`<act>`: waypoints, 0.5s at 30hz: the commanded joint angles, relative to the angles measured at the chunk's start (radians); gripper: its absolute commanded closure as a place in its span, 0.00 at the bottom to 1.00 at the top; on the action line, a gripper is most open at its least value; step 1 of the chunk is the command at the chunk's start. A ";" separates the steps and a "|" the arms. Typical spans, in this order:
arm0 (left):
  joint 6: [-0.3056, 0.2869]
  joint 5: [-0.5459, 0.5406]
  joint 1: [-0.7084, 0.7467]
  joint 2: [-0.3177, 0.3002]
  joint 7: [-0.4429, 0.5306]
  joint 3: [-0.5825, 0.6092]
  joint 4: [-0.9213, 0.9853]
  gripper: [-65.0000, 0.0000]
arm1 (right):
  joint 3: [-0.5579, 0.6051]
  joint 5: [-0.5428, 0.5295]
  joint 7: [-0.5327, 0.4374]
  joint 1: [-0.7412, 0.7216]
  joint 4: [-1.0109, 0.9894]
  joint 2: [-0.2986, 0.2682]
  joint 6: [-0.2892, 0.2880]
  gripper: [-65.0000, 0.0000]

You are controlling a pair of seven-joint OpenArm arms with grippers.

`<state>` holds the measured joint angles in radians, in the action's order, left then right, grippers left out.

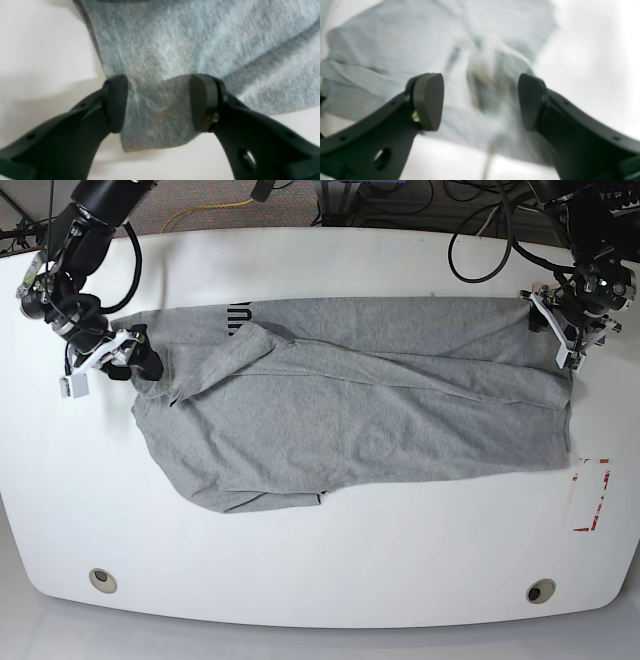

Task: Fold the T-shirt properly
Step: 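Drag the held shirt edge away from the table center with both grippers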

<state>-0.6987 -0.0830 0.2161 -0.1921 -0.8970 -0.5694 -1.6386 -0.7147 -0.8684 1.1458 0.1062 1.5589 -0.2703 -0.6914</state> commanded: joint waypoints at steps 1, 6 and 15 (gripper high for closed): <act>0.001 0.009 -0.004 -0.010 -0.009 -0.004 -0.010 0.45 | -0.003 -0.025 -0.057 0.034 0.012 -0.045 -0.007 0.35; 0.001 0.009 -0.004 -0.008 -0.009 -0.002 -0.010 0.45 | -0.003 0.102 -0.158 0.089 -0.004 -0.071 -0.007 0.34; 0.001 0.007 -0.004 -0.008 -0.009 -0.002 -0.010 0.45 | -0.010 0.429 -0.237 0.069 -0.007 -0.020 -0.007 0.35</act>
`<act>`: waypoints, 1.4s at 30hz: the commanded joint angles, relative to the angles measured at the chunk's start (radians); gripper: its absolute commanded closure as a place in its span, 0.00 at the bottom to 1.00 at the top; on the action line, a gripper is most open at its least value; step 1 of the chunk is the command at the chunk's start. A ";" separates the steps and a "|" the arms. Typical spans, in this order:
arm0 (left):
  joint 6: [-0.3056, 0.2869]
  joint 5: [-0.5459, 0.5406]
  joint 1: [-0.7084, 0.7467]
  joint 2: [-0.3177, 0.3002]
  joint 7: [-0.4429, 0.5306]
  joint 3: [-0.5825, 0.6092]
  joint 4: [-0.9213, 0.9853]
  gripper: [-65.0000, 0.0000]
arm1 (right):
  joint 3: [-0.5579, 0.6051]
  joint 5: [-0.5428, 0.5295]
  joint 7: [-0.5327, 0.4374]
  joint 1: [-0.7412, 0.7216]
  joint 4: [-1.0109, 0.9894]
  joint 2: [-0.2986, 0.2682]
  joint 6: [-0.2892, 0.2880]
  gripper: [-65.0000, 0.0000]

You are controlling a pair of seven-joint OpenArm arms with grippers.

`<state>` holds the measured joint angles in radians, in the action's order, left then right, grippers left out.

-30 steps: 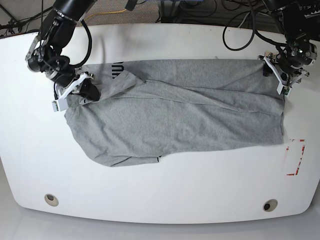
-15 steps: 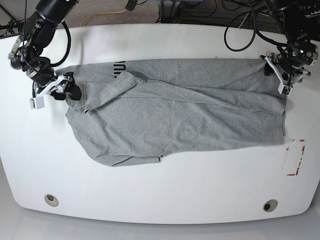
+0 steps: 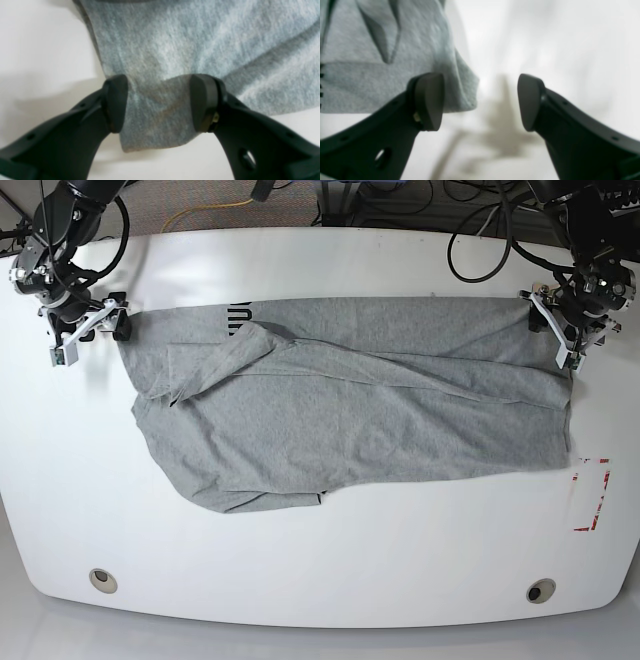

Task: Fold the T-shirt properly
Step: 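Drag the held shirt edge away from the table center with both grippers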

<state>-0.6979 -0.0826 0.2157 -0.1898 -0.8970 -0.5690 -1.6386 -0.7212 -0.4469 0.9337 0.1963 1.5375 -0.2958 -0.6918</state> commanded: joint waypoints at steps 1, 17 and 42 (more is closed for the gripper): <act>0.000 0.008 -0.003 -0.010 -0.009 -0.003 -0.010 0.45 | -0.004 0.021 -0.025 -0.025 0.014 0.014 -0.006 0.35; 0.000 0.011 0.018 -0.015 -0.009 -0.006 -0.010 0.94 | -0.010 0.035 -0.023 0.048 0.077 0.086 -0.006 1.00; 0.000 0.011 0.284 -0.032 -0.011 -0.003 -0.216 0.52 | -0.119 0.035 0.020 0.294 0.304 0.129 -0.006 0.42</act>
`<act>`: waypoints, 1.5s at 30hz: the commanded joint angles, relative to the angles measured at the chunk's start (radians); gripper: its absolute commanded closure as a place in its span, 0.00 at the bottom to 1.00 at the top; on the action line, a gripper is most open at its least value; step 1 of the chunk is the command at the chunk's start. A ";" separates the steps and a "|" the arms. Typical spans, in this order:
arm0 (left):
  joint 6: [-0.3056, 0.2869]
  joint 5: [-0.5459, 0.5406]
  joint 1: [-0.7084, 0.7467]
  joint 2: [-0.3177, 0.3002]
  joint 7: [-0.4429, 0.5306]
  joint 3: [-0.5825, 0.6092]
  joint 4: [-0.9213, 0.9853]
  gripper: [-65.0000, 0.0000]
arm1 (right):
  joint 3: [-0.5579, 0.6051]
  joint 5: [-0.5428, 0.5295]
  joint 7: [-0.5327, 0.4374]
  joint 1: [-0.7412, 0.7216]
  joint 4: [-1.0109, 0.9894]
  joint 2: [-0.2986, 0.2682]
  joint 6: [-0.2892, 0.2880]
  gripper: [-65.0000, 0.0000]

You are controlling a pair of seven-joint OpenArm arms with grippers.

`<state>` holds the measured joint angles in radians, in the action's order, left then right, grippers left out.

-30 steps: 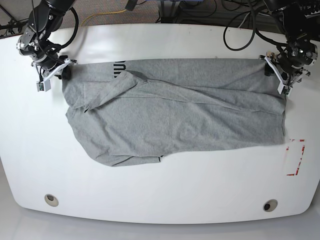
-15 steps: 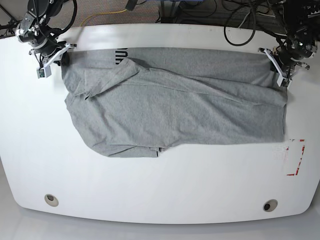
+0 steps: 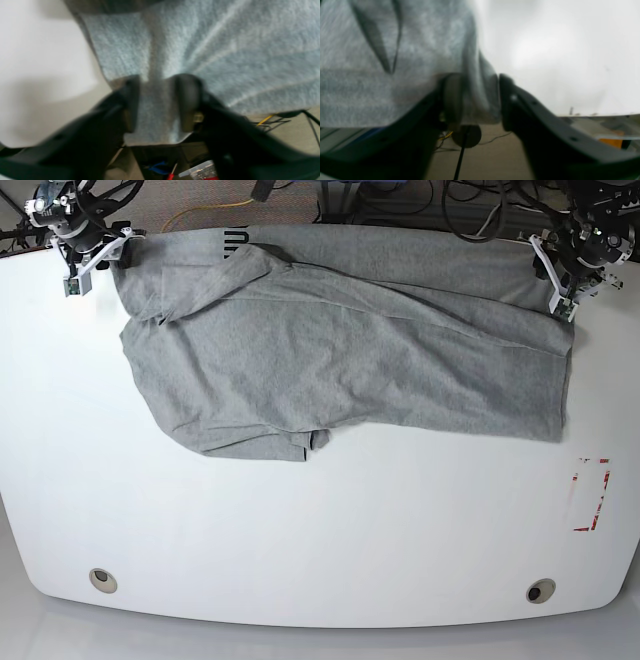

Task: Fold the T-shirt properly
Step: 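Drag the held shirt edge away from the table center with both grippers, then release and move both grippers to the opposite long edge of the shirt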

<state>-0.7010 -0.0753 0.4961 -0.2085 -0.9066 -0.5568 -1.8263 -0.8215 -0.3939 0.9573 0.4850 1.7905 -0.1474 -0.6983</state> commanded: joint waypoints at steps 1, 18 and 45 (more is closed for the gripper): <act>0.003 0.001 0.000 -0.013 -0.001 -0.015 -0.031 0.50 | -0.028 -0.023 0.002 0.004 0.068 -0.018 0.000 0.35; 0.003 0.004 -0.215 -0.010 -0.006 -0.035 -0.102 0.47 | 0.040 -0.073 0.068 -0.265 0.048 -0.085 0.000 0.17; 0.003 0.090 -0.589 0.059 0.002 -0.036 0.176 0.47 | 0.360 0.221 -0.163 -0.862 -0.685 -0.131 0.000 0.33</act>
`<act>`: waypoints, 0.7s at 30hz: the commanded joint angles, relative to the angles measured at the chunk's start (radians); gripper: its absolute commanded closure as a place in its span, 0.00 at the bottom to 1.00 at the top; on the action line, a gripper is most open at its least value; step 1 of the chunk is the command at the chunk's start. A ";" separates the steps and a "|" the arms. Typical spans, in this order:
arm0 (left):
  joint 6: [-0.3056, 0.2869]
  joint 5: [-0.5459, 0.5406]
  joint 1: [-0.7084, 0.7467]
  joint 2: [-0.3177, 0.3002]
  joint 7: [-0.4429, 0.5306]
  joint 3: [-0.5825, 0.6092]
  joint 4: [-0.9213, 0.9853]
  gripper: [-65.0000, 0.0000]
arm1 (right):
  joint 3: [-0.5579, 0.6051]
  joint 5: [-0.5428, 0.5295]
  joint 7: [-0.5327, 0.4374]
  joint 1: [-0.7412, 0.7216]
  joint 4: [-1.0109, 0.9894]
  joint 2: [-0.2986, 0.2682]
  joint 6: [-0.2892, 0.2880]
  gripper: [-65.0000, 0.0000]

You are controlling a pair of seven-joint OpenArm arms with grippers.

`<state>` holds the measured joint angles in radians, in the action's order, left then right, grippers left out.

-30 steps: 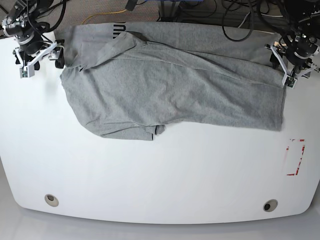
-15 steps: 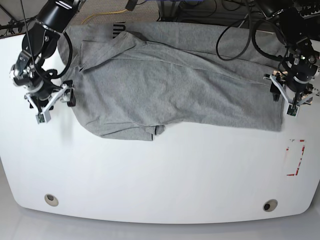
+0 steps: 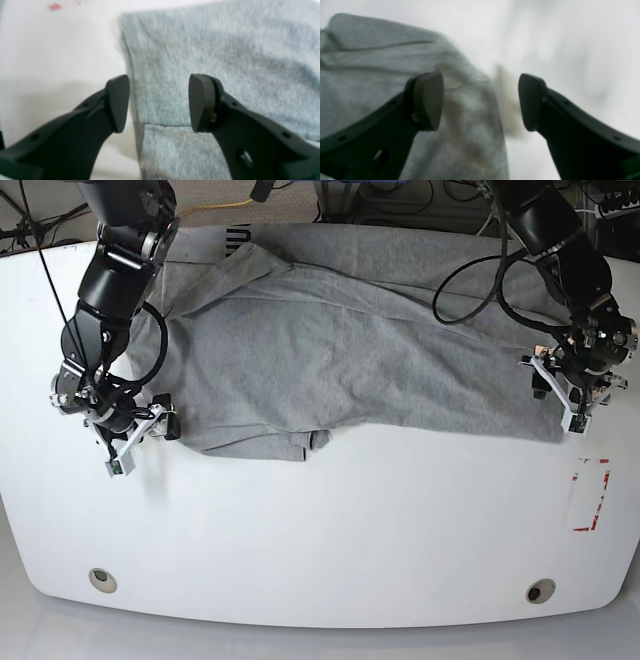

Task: Fold the T-shirt properly
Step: 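Release and move both grippers to the opposite long edge of the shirt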

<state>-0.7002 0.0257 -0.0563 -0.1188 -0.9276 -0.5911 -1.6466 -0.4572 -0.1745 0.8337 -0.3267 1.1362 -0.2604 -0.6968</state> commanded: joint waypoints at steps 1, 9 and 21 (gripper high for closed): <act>0.002 -0.011 -0.044 -0.034 0.023 -0.002 0.012 0.47 | -0.004 0.013 -0.052 -0.067 -0.058 -0.018 -0.001 0.33; 0.002 0.000 -0.080 -0.060 0.140 -0.002 0.101 0.47 | -0.002 0.031 -0.101 -0.121 -0.183 -0.006 -0.001 0.33; 0.179 0.021 -0.130 -0.103 0.273 0.001 0.286 0.46 | 0.076 0.034 -0.106 -0.113 -0.183 0.069 -0.001 0.41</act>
<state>-0.5579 0.0525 -0.1558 -0.1932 -0.6857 -0.5873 -1.3674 -0.3813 -0.1425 0.7158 -0.4213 0.9413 -0.1795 -0.6998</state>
